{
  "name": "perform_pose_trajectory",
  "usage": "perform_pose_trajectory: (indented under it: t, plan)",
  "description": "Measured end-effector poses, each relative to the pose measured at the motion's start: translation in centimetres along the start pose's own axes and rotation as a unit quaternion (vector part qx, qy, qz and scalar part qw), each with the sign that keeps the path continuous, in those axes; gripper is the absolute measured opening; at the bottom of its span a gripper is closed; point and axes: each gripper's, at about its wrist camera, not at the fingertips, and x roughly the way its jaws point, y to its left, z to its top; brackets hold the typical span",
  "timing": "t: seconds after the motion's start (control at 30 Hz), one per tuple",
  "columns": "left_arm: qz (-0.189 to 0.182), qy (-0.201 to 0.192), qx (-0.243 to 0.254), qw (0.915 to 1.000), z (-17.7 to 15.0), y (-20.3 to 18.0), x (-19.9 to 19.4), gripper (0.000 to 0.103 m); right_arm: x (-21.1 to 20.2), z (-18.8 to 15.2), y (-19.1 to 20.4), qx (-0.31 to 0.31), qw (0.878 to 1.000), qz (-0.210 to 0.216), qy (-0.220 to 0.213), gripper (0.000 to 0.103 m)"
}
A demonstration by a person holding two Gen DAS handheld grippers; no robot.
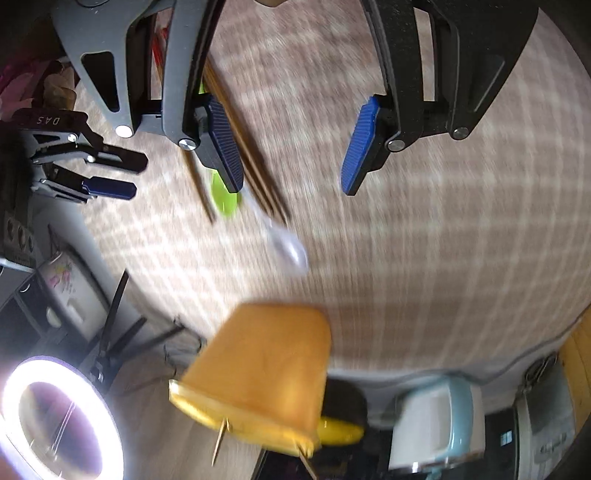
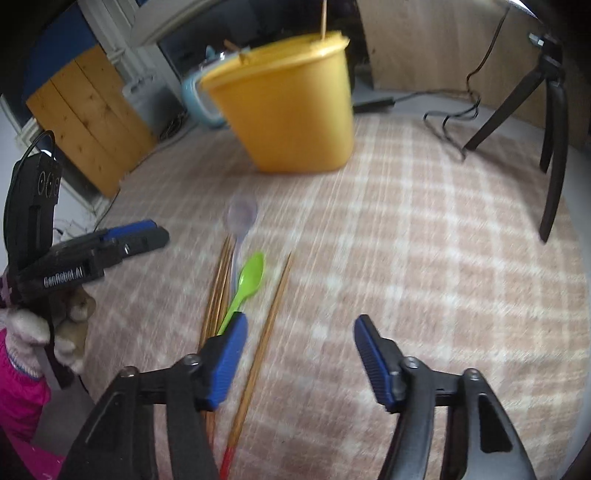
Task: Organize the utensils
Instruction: 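Move the open right tool back down to the utensil row, then close the right tool on the red-tipped wooden chopstick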
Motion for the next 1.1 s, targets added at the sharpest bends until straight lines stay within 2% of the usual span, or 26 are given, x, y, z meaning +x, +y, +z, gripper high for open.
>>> perform_pose_trajectory:
  t: [0.07, 0.1, 0.3, 0.4, 0.47, 0.57, 0.83, 0.93, 1.1]
  plan:
    - [0.002, 0.018, -0.012, 0.9998, -1.1, -0.7, 0.6, 0.044, 0.5, -0.5, 0.5, -0.002, 1.0, 0.001, 0.01, 0.05]
    - [0.001, 0.027, -0.022, 0.9994, -1.5, -1.0, 0.9, 0.042, 0.7, -0.6, 0.7, -0.004, 1.0, 0.0, 0.013, 0.049]
    - [0.002, 0.032, -0.051, 0.9982, -2.5, -2.1, 1.4, 0.041, 1.5, -1.0, 1.6, -0.003, 1.0, -0.006, 0.024, 0.041]
    - [0.015, 0.027, -0.038, 0.9988, -2.5, -2.8, 1.5, 0.04, 1.7, -1.1, 1.5, 0.006, 1.0, -0.004, 0.025, 0.037]
    - [0.024, 0.03, -0.031, 0.9988, -2.4, -3.2, 2.0, 0.032, 1.8, -1.2, 1.5, 0.009, 1.0, -0.006, 0.027, 0.036]
    - [0.044, 0.032, -0.021, 0.9983, -2.5, -3.6, 2.6, 0.029, 2.0, -1.3, 1.7, 0.009, 1.0, -0.009, 0.026, 0.033]
    - [0.055, 0.034, -0.013, 0.9978, -2.9, -4.2, 3.8, 0.029, 2.4, -1.3, 2.1, 0.007, 1.0, -0.012, 0.024, 0.027]
    - [0.06, 0.031, -0.007, 0.9977, -3.0, -4.3, 3.8, 0.029, 2.6, -1.4, 2.2, 0.006, 1.0, -0.009, 0.028, 0.022]
    - [0.067, 0.023, 0.008, 0.9974, -3.0, -4.6, 4.1, 0.022, 3.2, -1.2, 2.5, 0.006, 0.999, -0.005, 0.033, 0.022]
